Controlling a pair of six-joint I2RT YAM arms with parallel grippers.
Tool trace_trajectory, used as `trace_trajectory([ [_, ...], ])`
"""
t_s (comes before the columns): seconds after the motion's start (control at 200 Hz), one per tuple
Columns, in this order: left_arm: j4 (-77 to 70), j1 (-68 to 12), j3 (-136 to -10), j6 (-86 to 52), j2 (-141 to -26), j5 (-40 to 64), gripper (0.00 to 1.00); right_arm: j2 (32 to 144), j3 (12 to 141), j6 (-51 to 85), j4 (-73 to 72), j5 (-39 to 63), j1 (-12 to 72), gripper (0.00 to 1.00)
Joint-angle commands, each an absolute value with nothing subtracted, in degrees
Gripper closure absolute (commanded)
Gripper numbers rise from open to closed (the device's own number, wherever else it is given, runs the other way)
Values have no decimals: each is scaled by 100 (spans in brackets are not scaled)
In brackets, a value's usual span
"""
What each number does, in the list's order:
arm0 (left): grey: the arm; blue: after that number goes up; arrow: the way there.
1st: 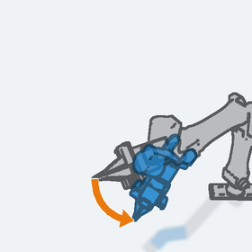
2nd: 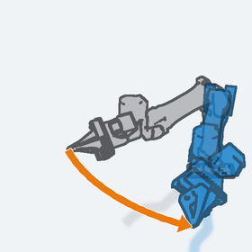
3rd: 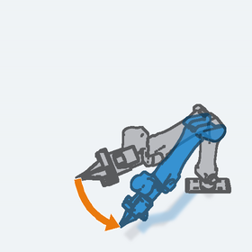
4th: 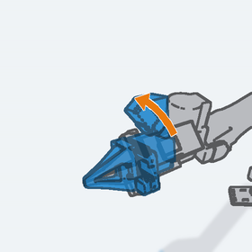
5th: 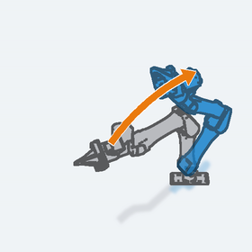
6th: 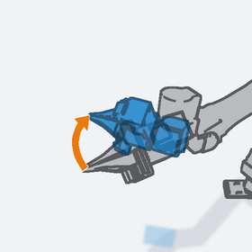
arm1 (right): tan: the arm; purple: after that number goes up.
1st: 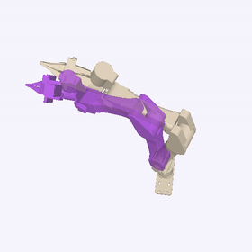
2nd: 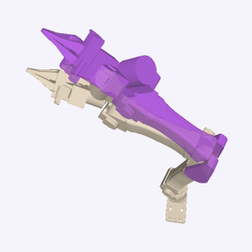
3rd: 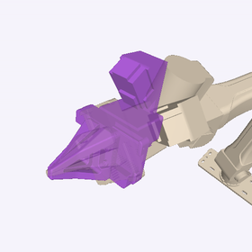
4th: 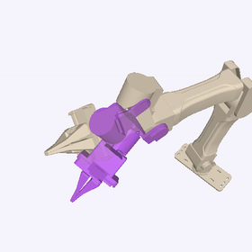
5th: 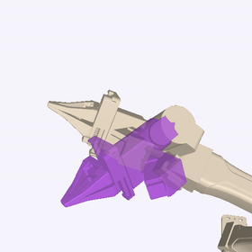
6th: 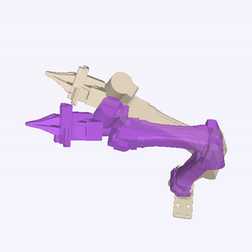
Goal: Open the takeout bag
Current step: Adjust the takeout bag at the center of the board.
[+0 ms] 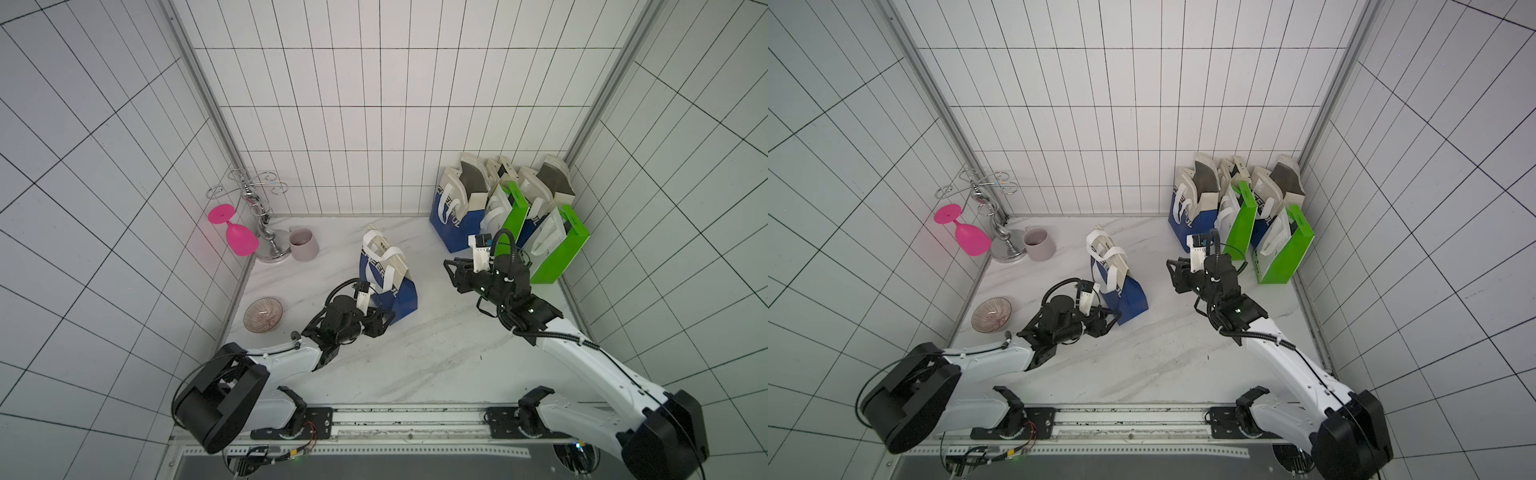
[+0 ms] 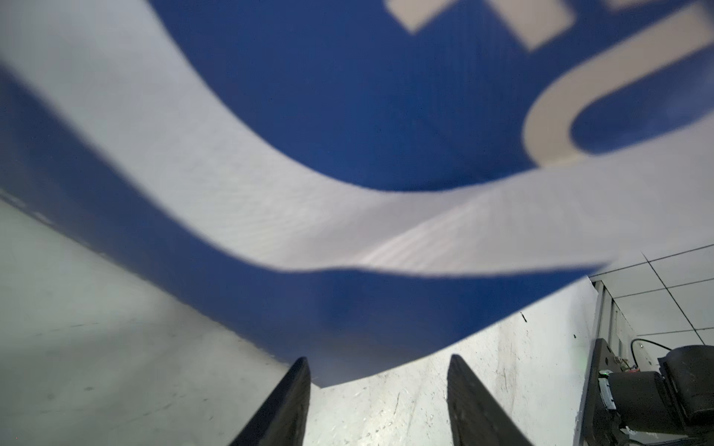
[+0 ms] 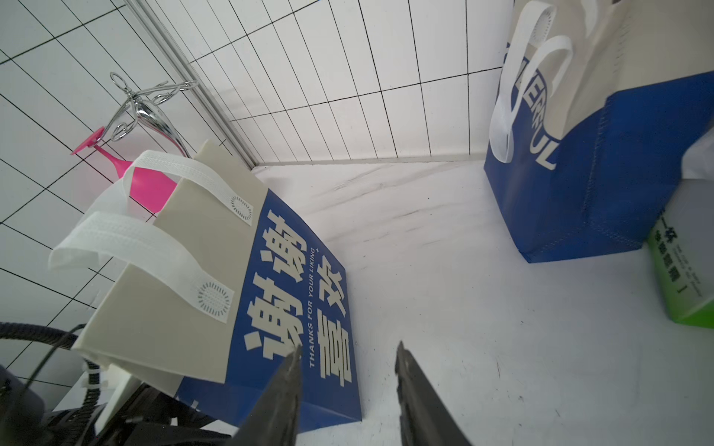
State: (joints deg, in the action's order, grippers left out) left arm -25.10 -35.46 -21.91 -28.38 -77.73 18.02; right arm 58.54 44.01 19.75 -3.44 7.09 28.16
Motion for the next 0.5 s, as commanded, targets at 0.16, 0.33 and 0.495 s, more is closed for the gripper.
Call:
trace_trajectory([
  [0.16, -2914, -4393, -2967, -2760, -8641, 1547, 41, 4980, 3685, 2030, -32, 242, 2821, 59],
  [0.33, -3130, -4486, -2967, -2594, -8758, 1919, 40, 4948, 3621, 2023, 9, 249, 2821, 60],
  [0.495, -2176, -4438, -2958, -1807, -8111, 2072, 40, 4804, 3568, 2013, 0, 176, 2821, 60],
])
